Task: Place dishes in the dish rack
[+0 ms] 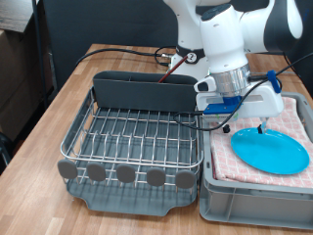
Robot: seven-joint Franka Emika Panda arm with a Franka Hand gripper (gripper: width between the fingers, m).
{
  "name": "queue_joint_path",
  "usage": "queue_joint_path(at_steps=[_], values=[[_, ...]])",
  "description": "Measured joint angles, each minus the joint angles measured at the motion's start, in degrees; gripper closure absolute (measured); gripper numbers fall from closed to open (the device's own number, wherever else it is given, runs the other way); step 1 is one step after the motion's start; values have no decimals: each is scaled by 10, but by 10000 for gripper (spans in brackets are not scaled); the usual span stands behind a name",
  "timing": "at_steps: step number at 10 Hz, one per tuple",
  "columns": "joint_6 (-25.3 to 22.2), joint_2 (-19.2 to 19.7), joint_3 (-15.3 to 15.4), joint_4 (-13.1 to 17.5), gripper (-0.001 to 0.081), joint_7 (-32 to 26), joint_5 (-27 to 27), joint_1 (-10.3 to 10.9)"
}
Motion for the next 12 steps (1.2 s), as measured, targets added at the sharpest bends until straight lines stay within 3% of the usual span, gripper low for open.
queue_joint_path(at_steps=[1, 2, 3, 4, 5, 6, 7, 8, 12], values=[[0, 0, 0, 1, 160, -2, 2, 0], [-1, 0, 0, 1, 160, -3, 4, 0], [-1, 0, 0, 1, 331, -3, 4, 0], [-2, 0, 0, 1, 331, -3, 5, 0], [-2, 0, 0, 2, 517, -3, 4, 0], [-2, 0, 0, 2, 517, -3, 4, 0], [-2, 1, 0, 2, 693, -3, 4, 0], [-2, 1, 0, 2, 779, -2, 1, 0], [5, 2, -11, -8, 803, 96, -97, 16]])
